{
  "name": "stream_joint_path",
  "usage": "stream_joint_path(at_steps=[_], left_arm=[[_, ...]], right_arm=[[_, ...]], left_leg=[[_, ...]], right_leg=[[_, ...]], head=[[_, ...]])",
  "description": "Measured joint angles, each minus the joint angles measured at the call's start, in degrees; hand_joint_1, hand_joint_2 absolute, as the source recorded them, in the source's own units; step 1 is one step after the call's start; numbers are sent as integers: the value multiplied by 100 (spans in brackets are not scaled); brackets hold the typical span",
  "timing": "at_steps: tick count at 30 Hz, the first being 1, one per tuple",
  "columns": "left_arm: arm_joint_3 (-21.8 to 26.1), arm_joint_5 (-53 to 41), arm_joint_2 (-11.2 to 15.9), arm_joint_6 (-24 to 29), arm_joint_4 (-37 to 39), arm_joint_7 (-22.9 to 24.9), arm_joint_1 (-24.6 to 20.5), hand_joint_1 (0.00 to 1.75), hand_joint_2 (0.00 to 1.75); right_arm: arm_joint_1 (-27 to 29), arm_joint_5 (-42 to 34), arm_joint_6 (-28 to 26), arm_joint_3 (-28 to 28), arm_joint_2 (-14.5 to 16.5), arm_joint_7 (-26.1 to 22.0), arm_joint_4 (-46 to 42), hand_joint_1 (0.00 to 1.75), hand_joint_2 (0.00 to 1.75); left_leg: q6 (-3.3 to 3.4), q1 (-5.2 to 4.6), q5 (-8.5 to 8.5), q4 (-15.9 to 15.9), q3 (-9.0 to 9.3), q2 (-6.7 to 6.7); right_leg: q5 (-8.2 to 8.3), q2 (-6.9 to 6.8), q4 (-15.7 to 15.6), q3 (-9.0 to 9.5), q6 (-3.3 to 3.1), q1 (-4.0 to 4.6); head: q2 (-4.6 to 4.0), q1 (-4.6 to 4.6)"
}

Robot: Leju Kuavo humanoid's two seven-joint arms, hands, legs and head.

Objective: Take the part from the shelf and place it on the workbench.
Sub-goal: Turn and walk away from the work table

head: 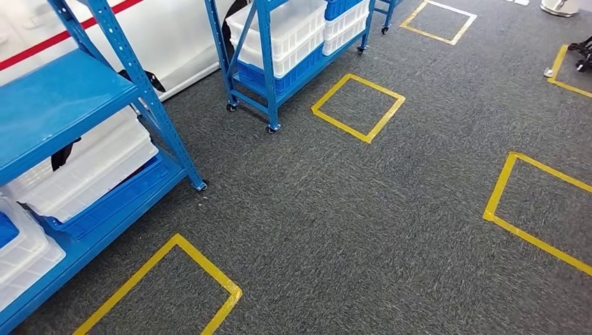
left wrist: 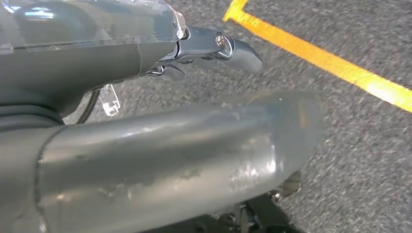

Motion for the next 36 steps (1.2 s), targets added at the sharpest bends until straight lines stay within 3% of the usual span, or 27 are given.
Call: stream_joint_path(at_steps=[2,4,5,7,9,11,13,15,17,19,20,21,22,24,26,27,29,31,33,35,36], left_arm=[[-1,-9,0,-7,0,-8,-11,0,0],[-1,-20,-2,-15,0,-14,-25,0,0],[-1,-23,-4,-17,0,-12,-24,0,0],[-1,-33,-4,-21,0,21,-9,0,0],[-1,-63,4,-19,0,95,-9,0,0],[-1,-109,14,-14,0,178,-15,0,0],[-1,-140,25,-12,0,228,16,0,0],[-1,-151,37,-12,0,249,49,0,0],[-1,-159,45,-9,0,266,41,0,0],[-1,-178,47,-7,0,292,27,0,0],[-1,-191,48,-6,0,306,29,0,0],[-1,-201,48,-6,0,316,37,0,0],[-1,-210,49,-4,0,324,44,0,0],[-1,-219,48,-4,0,326,46,0,0],[-2,-230,48,-4,0,321,34,0,0],[-2,-236,47,-5,0,319,33,0,0],[-3,-245,45,-6,0,315,49,0,0],[-4,-255,44,-7,0,316,50,0,0],[-5,-268,42,-12,0,322,31,0,0],[-5,-284,36,-16,0,346,27,0,0],[-5,-291,34,-16,0,363,35,0,0]], right_arm=[[14,20,29,16,3,2,1,0,0],[33,44,61,30,4,13,4,0,0],[40,57,76,33,4,19,6,0,0],[39,94,101,45,4,43,7,0,0],[35,127,110,62,6,80,7,0,0],[32,149,114,73,11,119,7,0,0],[19,163,115,75,17,146,6,0,0],[11,172,114,77,19,159,5,0,0],[17,182,113,77,16,173,4,0,0],[26,198,113,77,14,192,4,0,0],[29,205,113,77,12,202,4,0,0],[29,209,113,77,12,208,4,0,0],[27,211,112,77,11,213,4,0,0],[26,211,111,77,8,216,5,0,0],[28,212,113,77,4,220,6,0,0],[28,213,115,77,4,223,7,0,0],[20,214,116,77,6,225,7,0,0],[22,217,117,77,11,223,7,0,0],[43,224,117,77,15,221,7,0,0],[60,234,119,77,17,220,7,0,0],[62,241,119,77,18,218,7,0,0]], left_leg=[[-13,-18,-343,608,-281,332],[-22,-18,-614,1249,-567,447],[-21,-18,-629,1374,-606,474],[5,-25,-363,949,-339,544],[72,-71,-96,178,82,768],[140,-124,-28,-185,251,889],[193,-122,14,-226,254,780],[248,-86,82,-297,277,677],[287,-63,131,-330,258,569],[296,-60,150,-322,220,435],[290,-58,156,-317,211,365],[280,-53,159,-308,209,290],[266,-46,160,-295,211,214],[218,-36,153,-257,198,70],[143,-31,160,-228,153,-46],[101,-25,171,-225,130,-101],[34,-3,172,-216,94,-144],[-13,-9,-21,68,-45,116],[-38,-20,-417,780,-368,421],[-47,-18,-639,1375,-624,485],[-40,-19,-596,1399,-613,497]], right_leg=[[8,-165,-27,9,-56,23],[-5,-356,-19,2,-90,64],[-12,-449,-12,-1,-101,81],[-26,-590,7,-1,-108,104],[-50,-710,32,7,-86,128],[-67,-816,49,13,-41,145],[-74,-899,47,28,11,148],[-184,-728,164,-3,78,132],[-531,-392,719,-250,134,93],[-841,-248,1420,-586,165,61],[-849,-235,1572,-661,177,49],[-728,-227,1485,-621,185,35],[-520,-200,1195,-482,189,18],[-161,19,439,-127,190,-16],[-74,202,93,23,168,-19],[-84,212,81,26,146,-5],[-57,83,57,31,74,1],[-33,-60,17,39,-7,1],[-39,-230,12,31,-62,31],[-51,-412,21,23,-84,64],[-58,-494,25,25,-90,77]], head=[[1,-40],[1,-60],[1,-59],[1,-61],[1,-59],[1,-52],[1,-50],[1,-38],[1,-18],[1,-11],[1,-11],[1,-11],[1,-12],[1,-11],[1,-14],[1,-16],[1,-18],[1,-46],[1,-78],[1,-84],[1,-84]])
